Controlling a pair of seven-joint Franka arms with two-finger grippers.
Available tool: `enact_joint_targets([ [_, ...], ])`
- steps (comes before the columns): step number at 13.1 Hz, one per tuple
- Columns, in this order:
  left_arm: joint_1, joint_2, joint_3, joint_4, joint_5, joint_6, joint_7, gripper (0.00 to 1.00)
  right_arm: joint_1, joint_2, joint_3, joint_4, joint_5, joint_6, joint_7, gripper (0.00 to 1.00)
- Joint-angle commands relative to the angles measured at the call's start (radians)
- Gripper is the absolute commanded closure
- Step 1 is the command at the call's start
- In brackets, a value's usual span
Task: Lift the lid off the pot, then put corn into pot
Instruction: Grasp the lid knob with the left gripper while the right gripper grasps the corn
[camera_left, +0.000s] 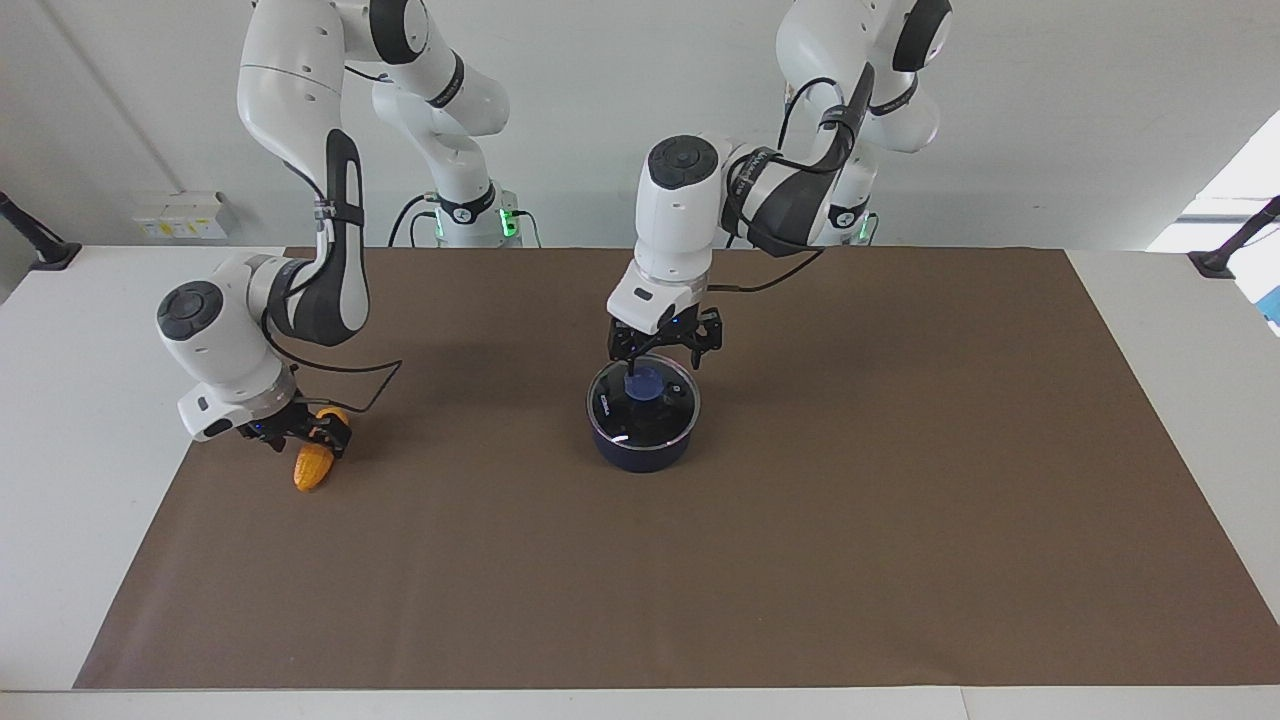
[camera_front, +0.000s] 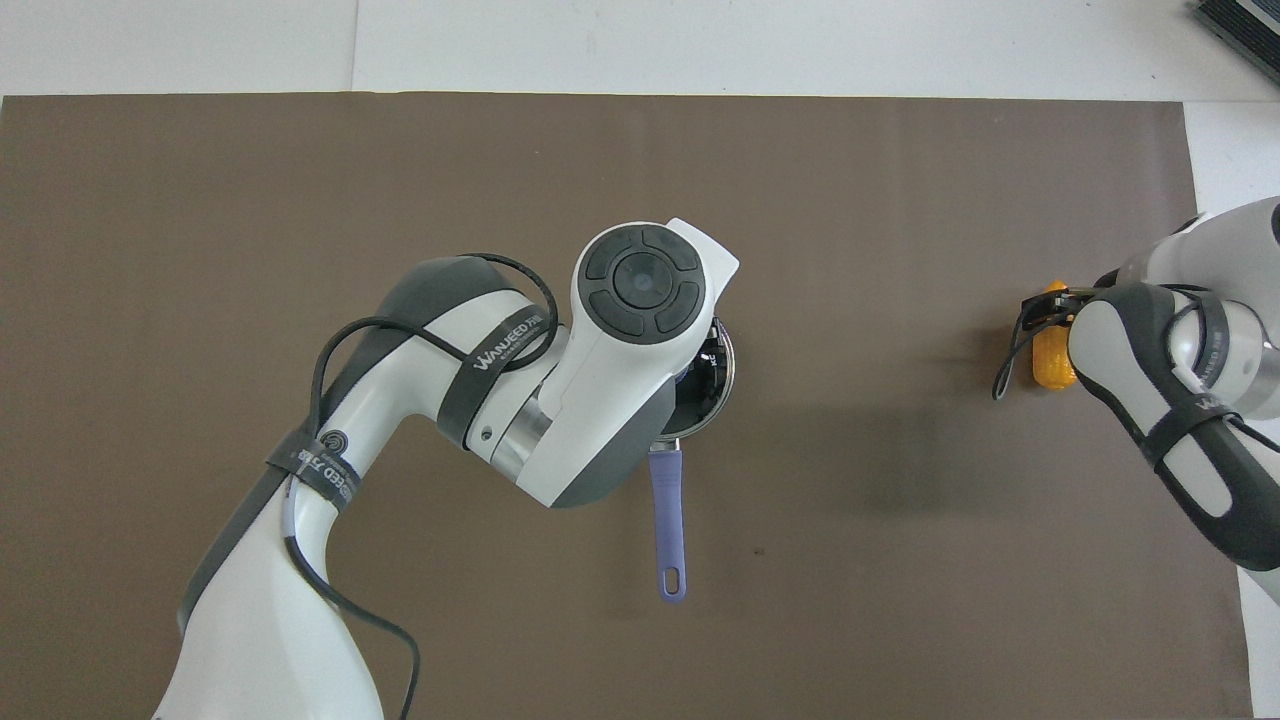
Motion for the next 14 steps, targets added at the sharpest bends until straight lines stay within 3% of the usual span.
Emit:
enact_joint_targets([
  [1, -0.032, 0.023, 0.017, 0.026, 0.014, 0.007, -0.046, 0.00, 0.001, 0.004, 0.004, -0.019, 0.006, 0.054, 0.002, 0.00],
  [3, -0.041, 0.038, 0.017, 0.028, 0.018, 0.020, -0.054, 0.00, 0.001, 0.004, 0.004, -0.019, 0.005, 0.058, -0.006, 0.00],
  [4, -0.044, 0.060, 0.020, 0.031, 0.021, 0.018, -0.066, 0.00, 0.001, 0.004, 0.004, -0.019, 0.006, 0.058, -0.008, 0.07],
  [6, -0.062, 0.099, 0.023, 0.075, 0.031, 0.009, -0.082, 0.00, 0.002, 0.004, 0.004, -0.019, 0.006, 0.057, -0.008, 0.42],
  [7, -0.061, 0.100, 0.023, 0.074, 0.031, 0.010, -0.083, 0.00, 0.002, 0.004, 0.004, -0.019, 0.005, 0.057, -0.009, 0.55],
  [9, -0.052, 0.100, 0.022, 0.067, 0.020, 0.020, -0.082, 0.00, 0.002, 0.005, 0.004, -0.022, 0.005, 0.051, -0.021, 0.93],
  [10, -0.049, 0.100, 0.022, 0.067, 0.015, 0.021, -0.082, 0.00, 0.002, 0.005, 0.004, -0.025, 0.005, 0.051, -0.021, 1.00],
  [14, -0.049, 0.106, 0.022, 0.063, 0.011, 0.024, -0.082, 0.00, 0.028, 0.010, 0.004, -0.016, -0.012, 0.041, -0.023, 1.00],
])
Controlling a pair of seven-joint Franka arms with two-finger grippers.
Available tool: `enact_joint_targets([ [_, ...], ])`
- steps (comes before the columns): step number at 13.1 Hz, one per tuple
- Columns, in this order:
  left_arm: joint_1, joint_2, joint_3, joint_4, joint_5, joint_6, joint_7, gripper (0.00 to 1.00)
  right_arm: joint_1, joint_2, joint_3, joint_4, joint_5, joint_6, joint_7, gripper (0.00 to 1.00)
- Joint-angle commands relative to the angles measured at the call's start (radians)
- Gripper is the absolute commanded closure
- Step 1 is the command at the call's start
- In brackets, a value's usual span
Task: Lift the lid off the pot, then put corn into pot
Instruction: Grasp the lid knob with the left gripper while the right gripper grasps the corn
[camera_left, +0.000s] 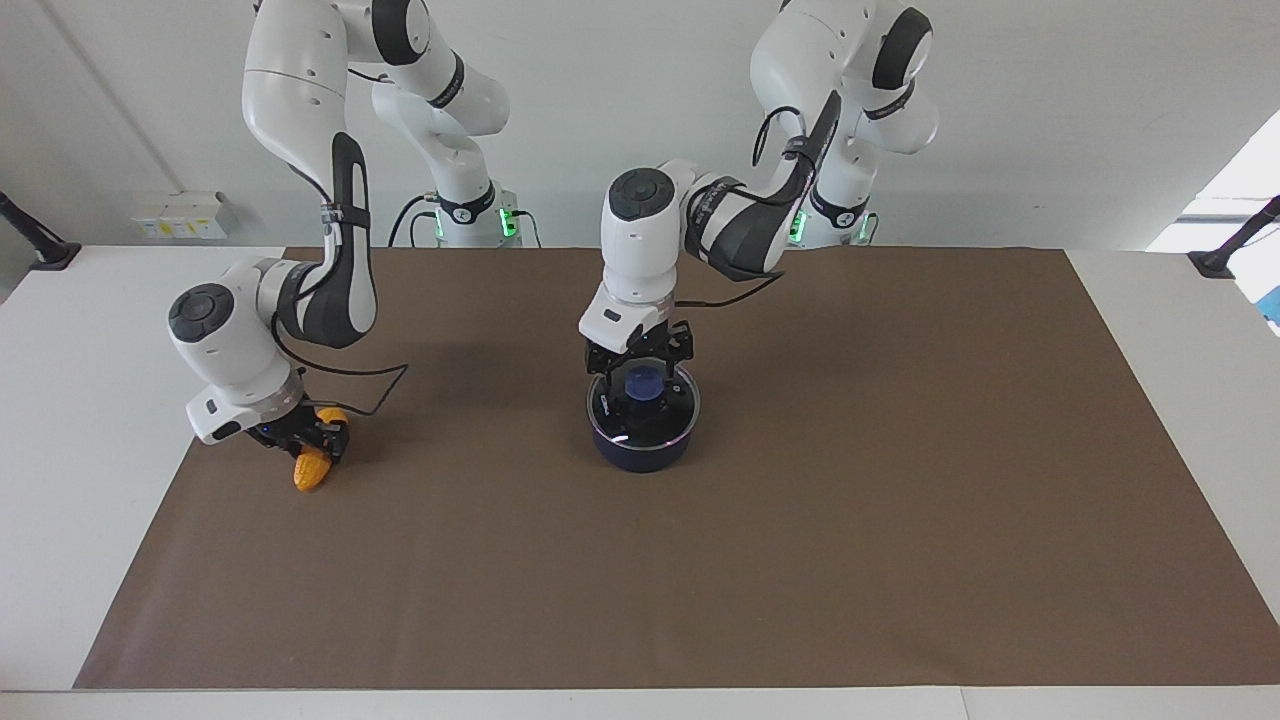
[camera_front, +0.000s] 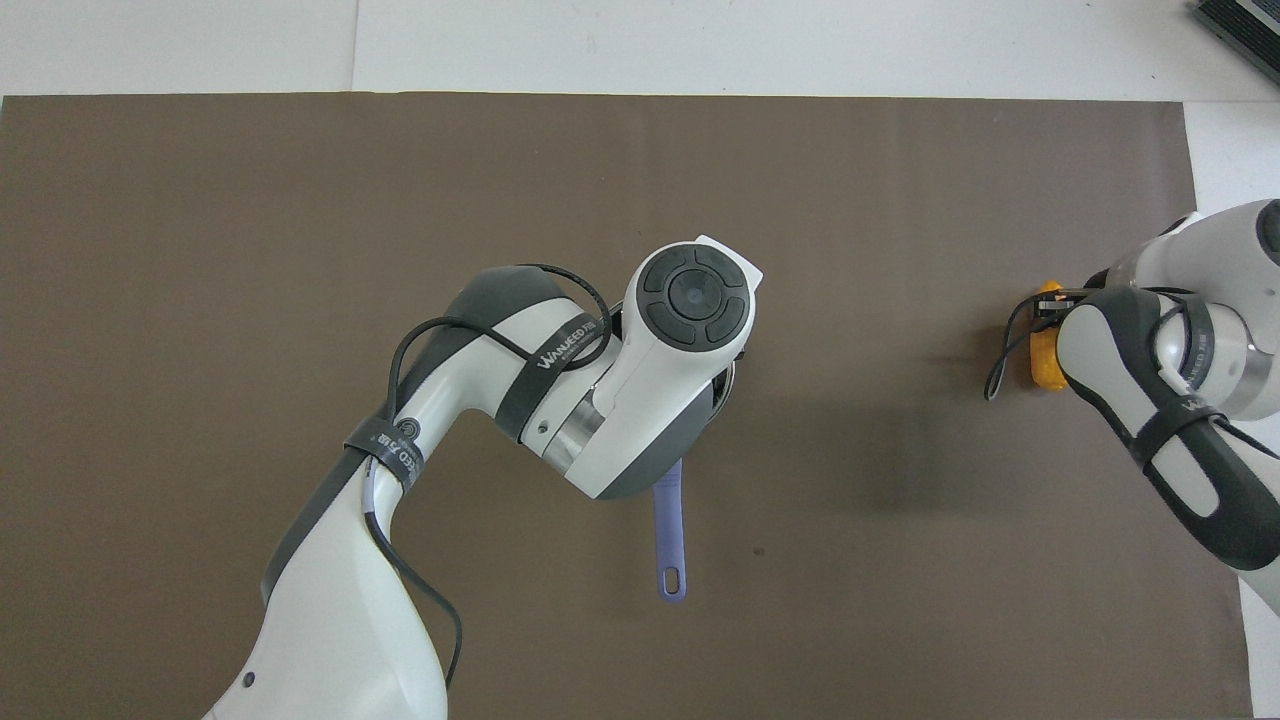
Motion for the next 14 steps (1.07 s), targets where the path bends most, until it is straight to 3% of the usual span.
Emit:
enact_joint_targets([
  [1, -0.009, 0.019, 0.009, 0.022, 0.002, 0.000, -0.015, 0.00, 0.012, 0.006, 0.005, -0.003, -0.010, 0.013, -0.017, 1.00],
  [6, -0.009, 0.018, 0.009, 0.022, -0.017, 0.005, -0.015, 0.20, 0.009, 0.007, 0.003, 0.027, -0.010, 0.010, -0.055, 1.00],
  [7, -0.008, 0.018, 0.009, 0.022, -0.017, 0.003, -0.013, 0.28, 0.009, 0.007, 0.003, 0.025, -0.010, 0.010, -0.055, 1.00],
  [11, -0.009, 0.016, 0.009, 0.022, -0.012, 0.000, -0.012, 0.86, 0.009, 0.007, 0.005, 0.025, -0.010, 0.008, -0.057, 1.00],
  [14, -0.004, 0.004, 0.009, 0.022, -0.011, -0.013, -0.009, 0.96, 0.012, -0.005, 0.005, 0.056, -0.010, -0.040, -0.061, 1.00],
])
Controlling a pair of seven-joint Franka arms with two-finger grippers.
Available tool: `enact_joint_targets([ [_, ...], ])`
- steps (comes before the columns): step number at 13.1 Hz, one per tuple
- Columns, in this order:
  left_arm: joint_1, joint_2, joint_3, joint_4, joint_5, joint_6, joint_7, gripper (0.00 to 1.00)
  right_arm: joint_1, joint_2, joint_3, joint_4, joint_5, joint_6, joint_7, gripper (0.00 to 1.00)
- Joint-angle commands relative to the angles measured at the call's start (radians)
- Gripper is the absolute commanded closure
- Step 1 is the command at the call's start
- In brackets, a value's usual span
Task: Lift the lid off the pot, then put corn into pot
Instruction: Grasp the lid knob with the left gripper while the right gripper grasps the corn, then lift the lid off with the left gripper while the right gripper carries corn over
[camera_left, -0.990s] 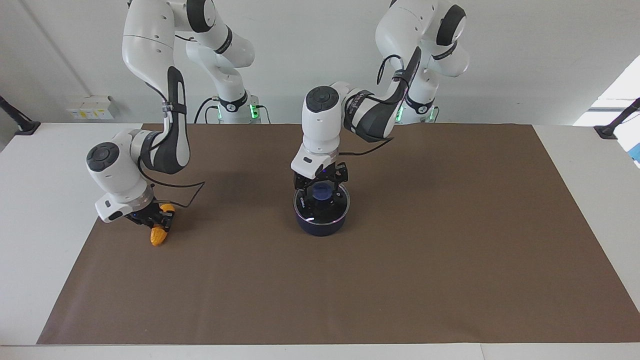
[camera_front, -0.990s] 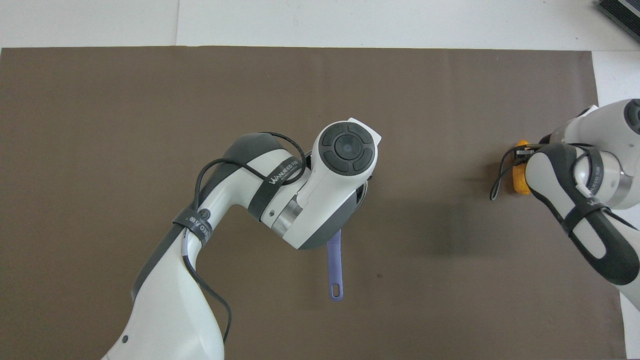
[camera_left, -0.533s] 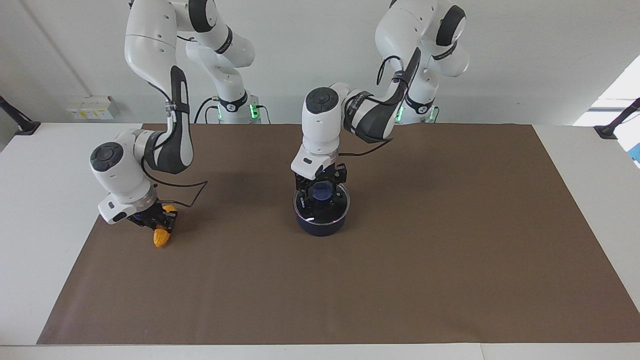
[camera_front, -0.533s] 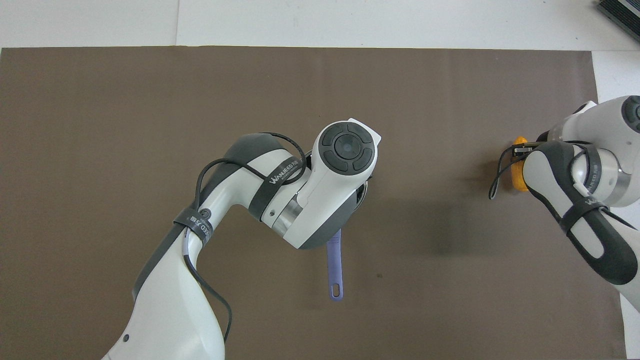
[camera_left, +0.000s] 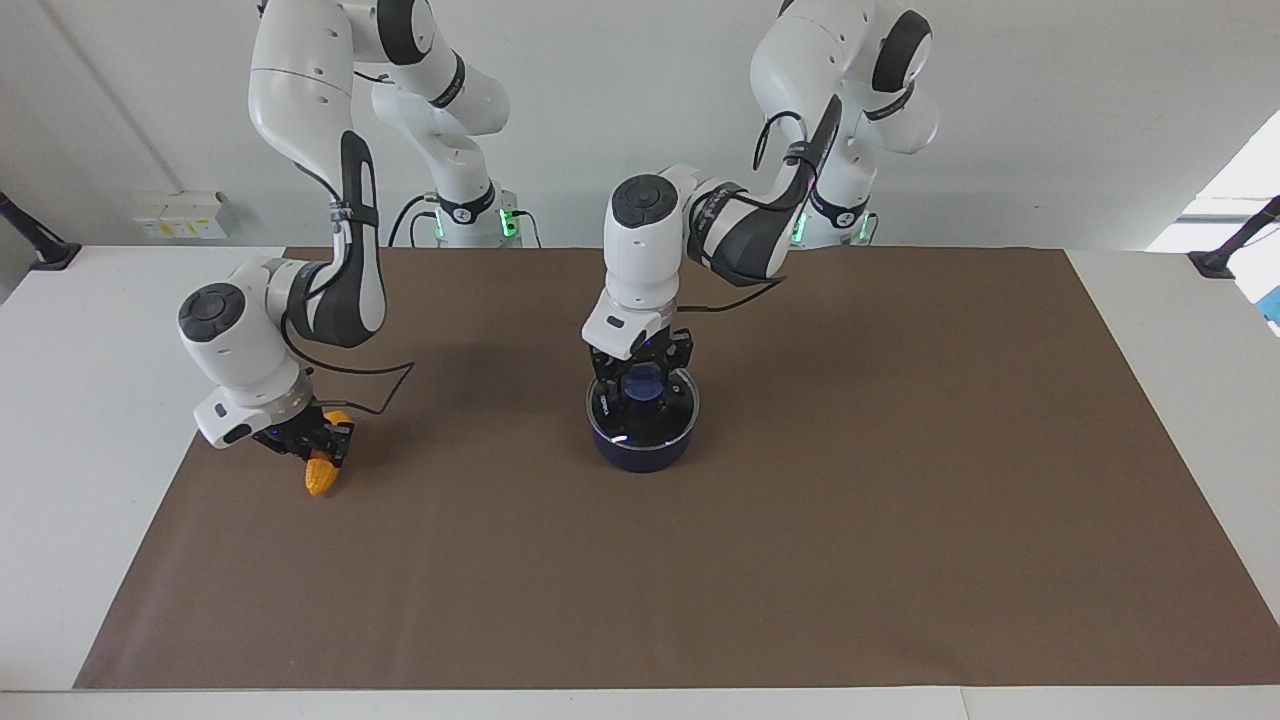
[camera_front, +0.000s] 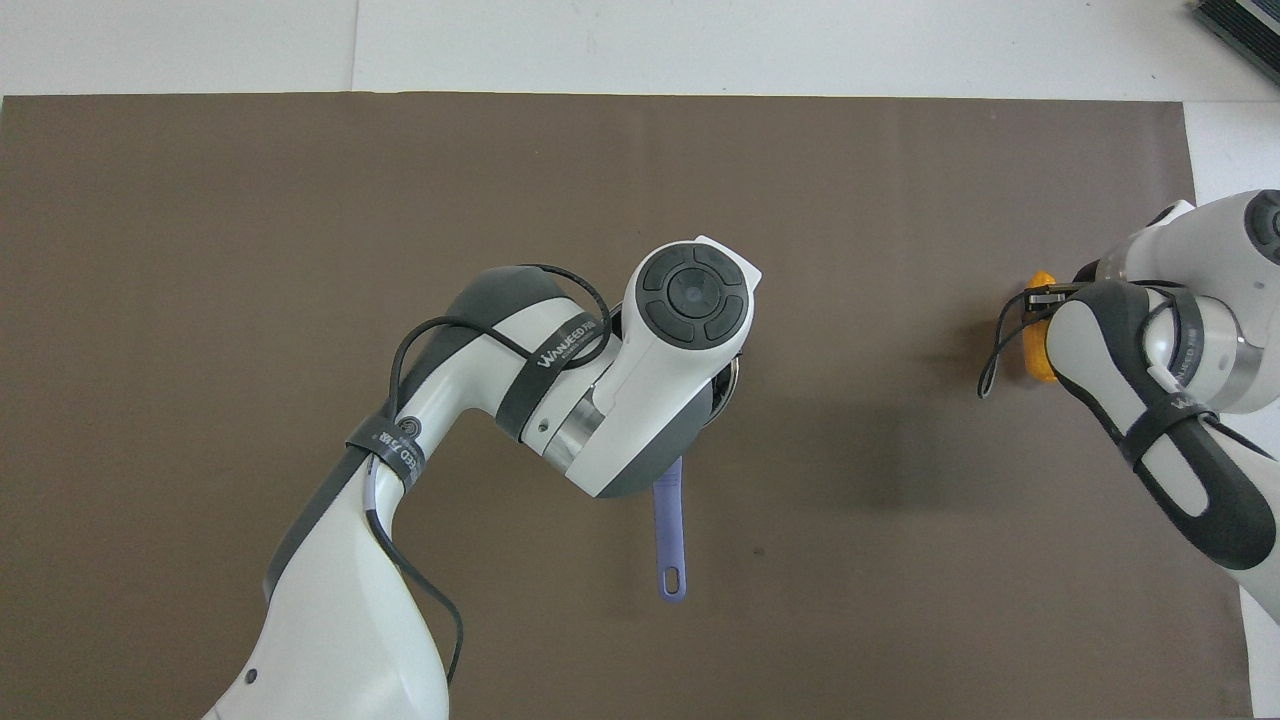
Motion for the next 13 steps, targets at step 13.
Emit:
enact_joint_targets([
  [13, 0.187, -0.288, 0.019, -0.117, -0.006, -0.136, 0.222, 1.00, 0.016, -0.228, 0.102, 0.191, -0.009, -0.407, 0.001, 1.00],
])
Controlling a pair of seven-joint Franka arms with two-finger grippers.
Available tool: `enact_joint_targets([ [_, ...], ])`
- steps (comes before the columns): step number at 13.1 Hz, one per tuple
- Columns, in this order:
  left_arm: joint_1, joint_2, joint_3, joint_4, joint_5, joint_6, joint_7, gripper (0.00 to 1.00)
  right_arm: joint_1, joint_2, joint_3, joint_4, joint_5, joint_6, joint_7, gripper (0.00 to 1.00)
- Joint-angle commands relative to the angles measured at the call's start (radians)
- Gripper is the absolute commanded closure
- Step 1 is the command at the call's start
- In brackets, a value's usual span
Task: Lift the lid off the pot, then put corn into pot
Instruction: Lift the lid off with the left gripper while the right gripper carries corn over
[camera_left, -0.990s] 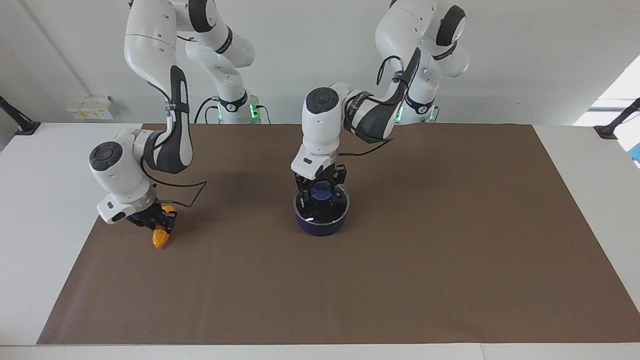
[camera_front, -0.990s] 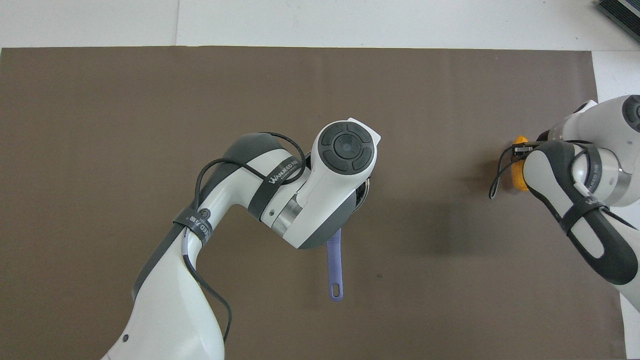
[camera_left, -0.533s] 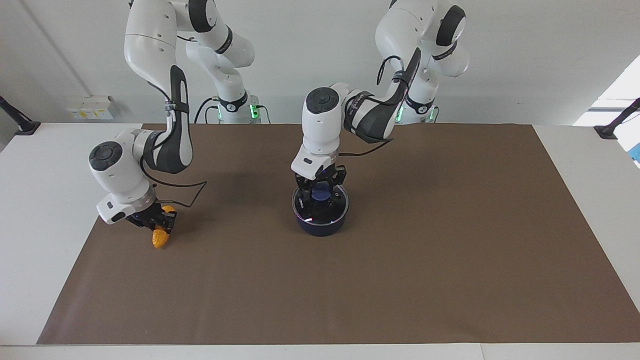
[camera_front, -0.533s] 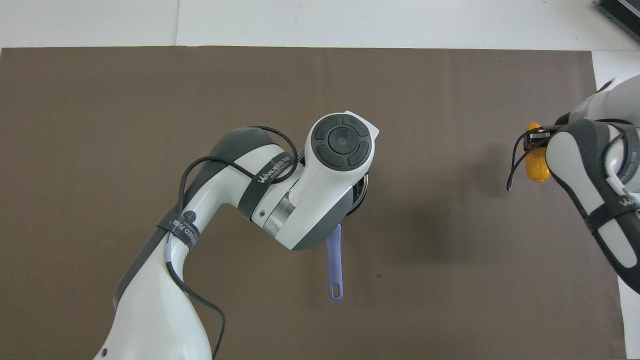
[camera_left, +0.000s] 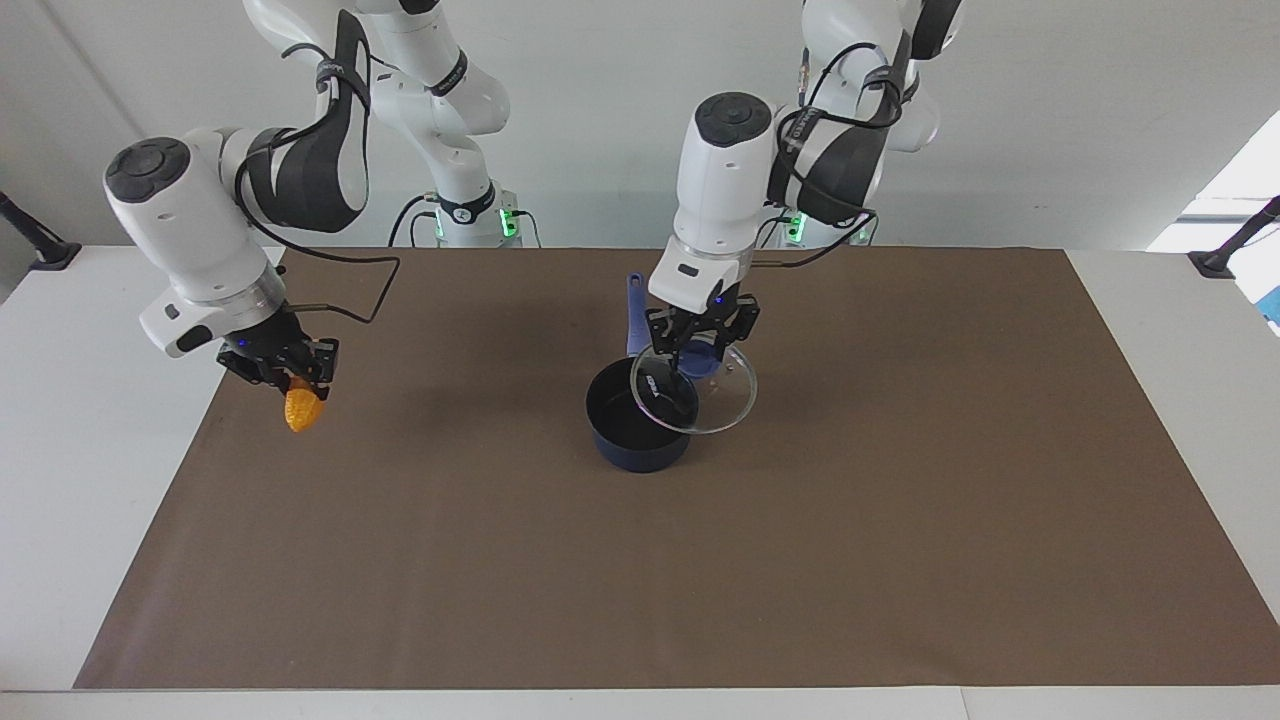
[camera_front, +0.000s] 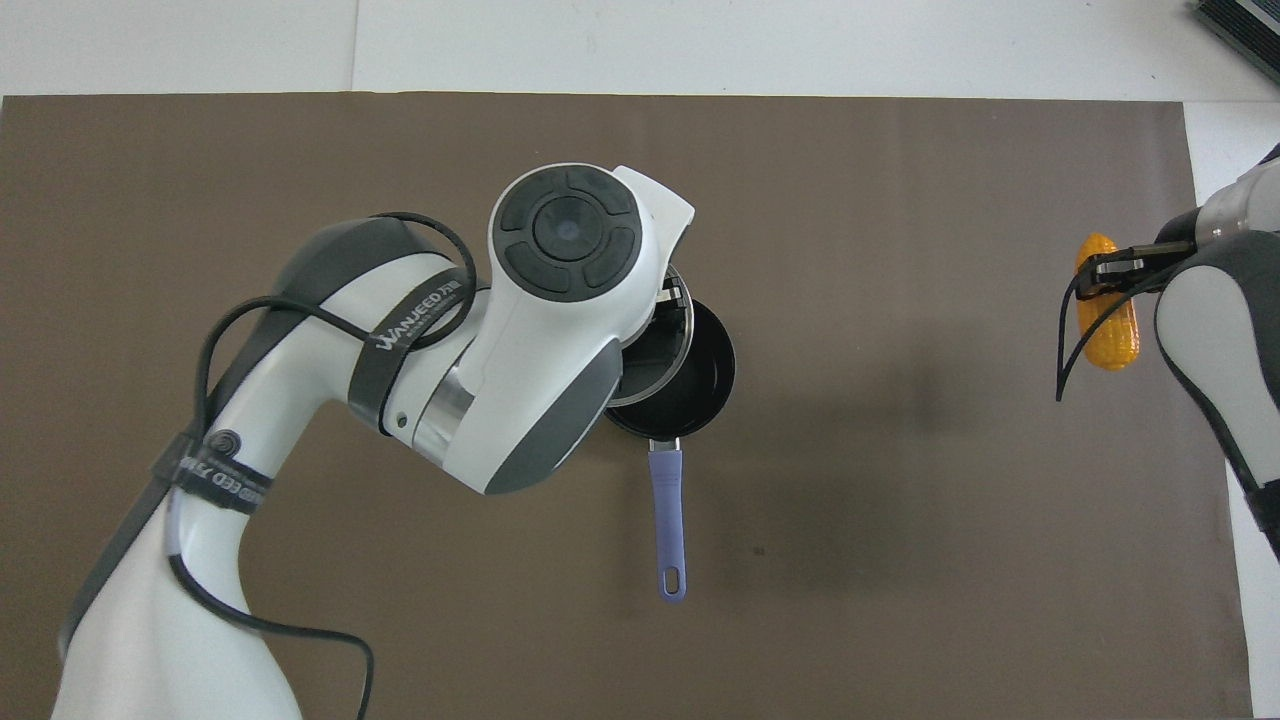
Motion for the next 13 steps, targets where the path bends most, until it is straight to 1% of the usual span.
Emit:
enact_joint_targets([
  [1, 0.068, -0.064, -0.006, -0.073, -0.006, -0.020, 0.089, 1.00, 0.027, 0.001, 0.028, 0.024, -0.010, -0.022, 0.024, 1.00],
  [2, 0.089, -0.064, -0.006, -0.073, -0.006, -0.027, 0.117, 1.00, 0.065, 0.001, 0.028, 0.023, -0.013, -0.019, 0.064, 1.00],
  [5, 0.176, -0.076, -0.006, -0.080, -0.006, -0.050, 0.230, 1.00, 0.206, 0.003, 0.028, 0.023, -0.013, -0.019, 0.268, 1.00],
  [10, 0.315, -0.079, -0.008, -0.083, -0.008, -0.060, 0.405, 1.00, 0.409, 0.043, 0.028, 0.027, 0.002, 0.029, 0.539, 1.00],
  [11, 0.336, -0.086, -0.006, -0.089, -0.006, -0.073, 0.442, 1.00, 0.440, 0.055, 0.028, 0.040, 0.002, 0.049, 0.573, 1.00],
  [13, 0.399, -0.087, -0.006, -0.099, -0.008, -0.077, 0.550, 1.00, 0.490, 0.128, 0.028, 0.107, 0.001, 0.052, 0.603, 1.00],
])
